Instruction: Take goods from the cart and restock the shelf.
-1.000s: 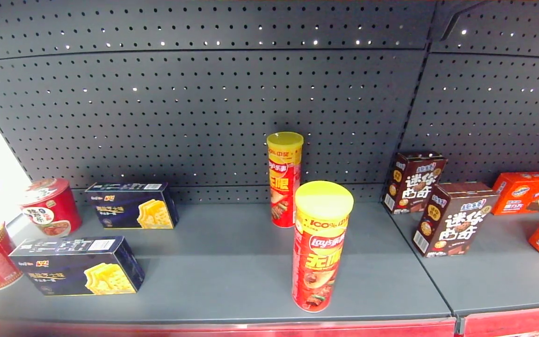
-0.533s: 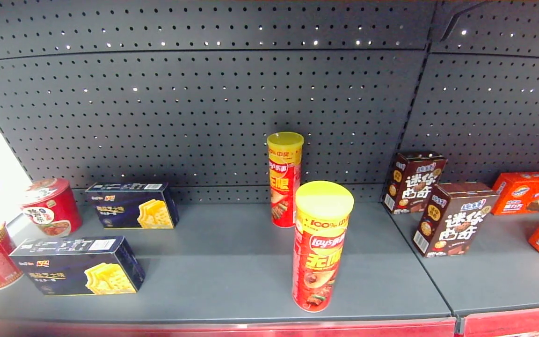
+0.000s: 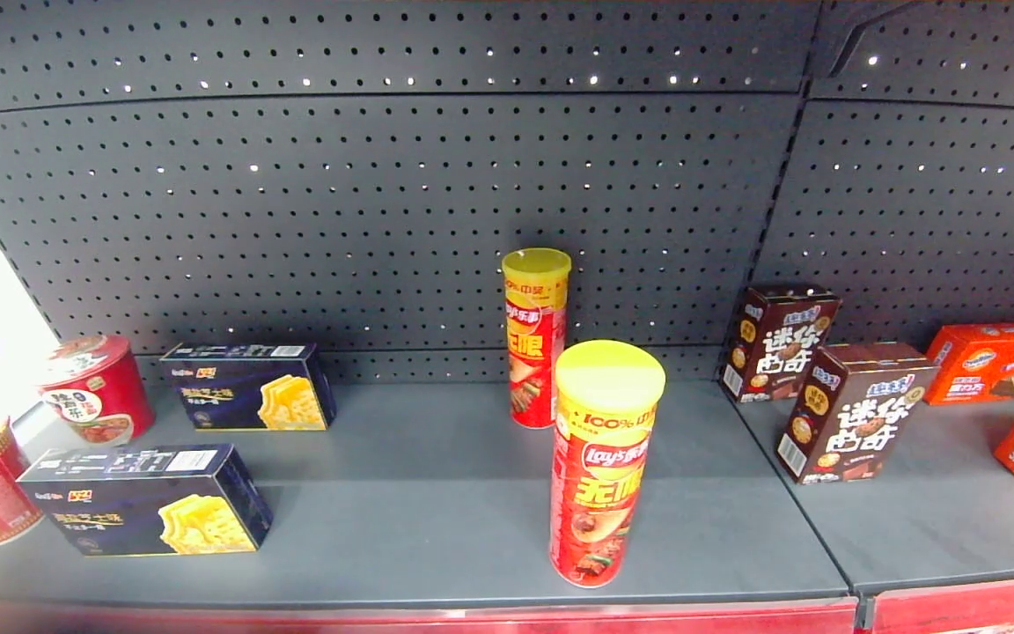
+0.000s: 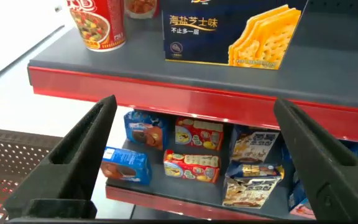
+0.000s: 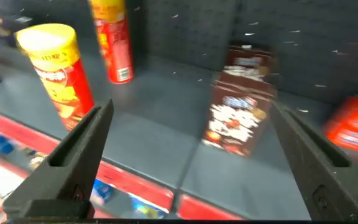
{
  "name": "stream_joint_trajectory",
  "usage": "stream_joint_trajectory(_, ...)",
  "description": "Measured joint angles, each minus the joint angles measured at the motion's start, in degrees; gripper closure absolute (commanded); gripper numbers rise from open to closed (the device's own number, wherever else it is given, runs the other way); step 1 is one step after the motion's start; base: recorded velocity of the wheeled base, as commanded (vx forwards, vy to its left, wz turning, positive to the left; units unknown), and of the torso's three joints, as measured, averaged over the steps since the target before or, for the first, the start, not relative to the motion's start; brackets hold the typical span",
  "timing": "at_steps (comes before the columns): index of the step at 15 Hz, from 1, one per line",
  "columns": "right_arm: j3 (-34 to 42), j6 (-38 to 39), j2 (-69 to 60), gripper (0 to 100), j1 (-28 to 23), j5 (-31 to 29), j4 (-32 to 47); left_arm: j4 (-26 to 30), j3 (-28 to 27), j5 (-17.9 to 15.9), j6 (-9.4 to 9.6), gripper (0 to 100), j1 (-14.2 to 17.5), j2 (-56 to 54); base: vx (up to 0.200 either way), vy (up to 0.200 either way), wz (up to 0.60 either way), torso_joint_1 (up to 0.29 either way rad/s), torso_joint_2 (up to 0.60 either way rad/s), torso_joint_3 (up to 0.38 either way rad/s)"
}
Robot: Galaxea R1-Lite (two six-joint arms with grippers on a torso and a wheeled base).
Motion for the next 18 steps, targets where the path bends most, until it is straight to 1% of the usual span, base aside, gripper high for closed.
stream_joint_trajectory(1, -1.5, 0.2, 3.3, 0, 3.7, -2.4, -0.4, 0.0, 0.0, 0.0, -0.46, 0, 0.0, -0.1, 0.0, 0.0, 0.0, 0.0, 0.0, 0.0)
stream_joint_trajectory(2, -2.8, 0.7, 6.9, 0, 8.2, -6.1, -1.1, 0.0, 0.0, 0.0, -1.23, 0, 0.1, -0.2, 0.0, 0.0, 0.0, 0.0, 0.0, 0.0)
stream_joint_trajectory(4, -3.6, 3.6, 13.0, 0, 17.1, -17.1, -2.9, 0.0, 0.0, 0.0, -1.65, 0, 0.1, -0.3, 0.0, 0.0, 0.0, 0.0, 0.0, 0.0)
stream_joint_trajectory(5, -2.2, 6.5, 15.9, 0, 21.9, -22.4, -5.0, 0.0, 0.0, 0.0, -1.65, 0, 0.1, -0.4, 0.0, 0.0, 0.0, 0.0, 0.0, 0.0)
stream_joint_trajectory(6, 0.2, 8.7, 18.4, 0, 25.5, -25.9, -7.1, 0.0, 0.0, 0.0, -1.63, 0, 0.1, -0.4, 0.0, 0.0, 0.0, 0.0, 0.0, 0.0)
stream_joint_trajectory(7, 2.3, 9.7, 20.1, 0, 27.2, -27.4, -8.0, 0.0, 0.0, 0.1, -1.63, 0, 0.1, -0.4, 0.0, 0.0, 0.0, 0.0, 0.0, 0.0)
stream_joint_trajectory(9, 5.9, 12.2, 23.2, 0, 28.7, -29.5, -9.4, 0.0, 0.0, 0.0, -1.63, 0, 0.0, -0.4, 0.0, 0.0, 0.0, 0.0, 0.0, 0.0)
stream_joint_trajectory(11, 7.7, 16.4, 26.6, 0, 29.0, -31.2, -11.1, 0.0, 0.0, 0.1, -1.65, 0, 0.1, -0.4, 0.0, 0.0, 0.0, 0.0, 0.0, 0.0)
stream_joint_trajectory(15, 8.2, 16.7, 31.3, 0, 28.8, -30.8, -12.0, 0.0, 0.0, 0.2, -1.88, 0, 0.1, -0.5, 0.0, 0.0, 0.0, 0.0, 0.0, 0.0)
stream_joint_trajectory(18, 6.5, 16.7, 34.7, 0, 28.5, -30.4, -13.0, 0.0, 0.0, 0.3, -1.89, 0, 0.2, -0.7, 0.0, 0.0, 0.0, 0.0, 0.0, 0.0)
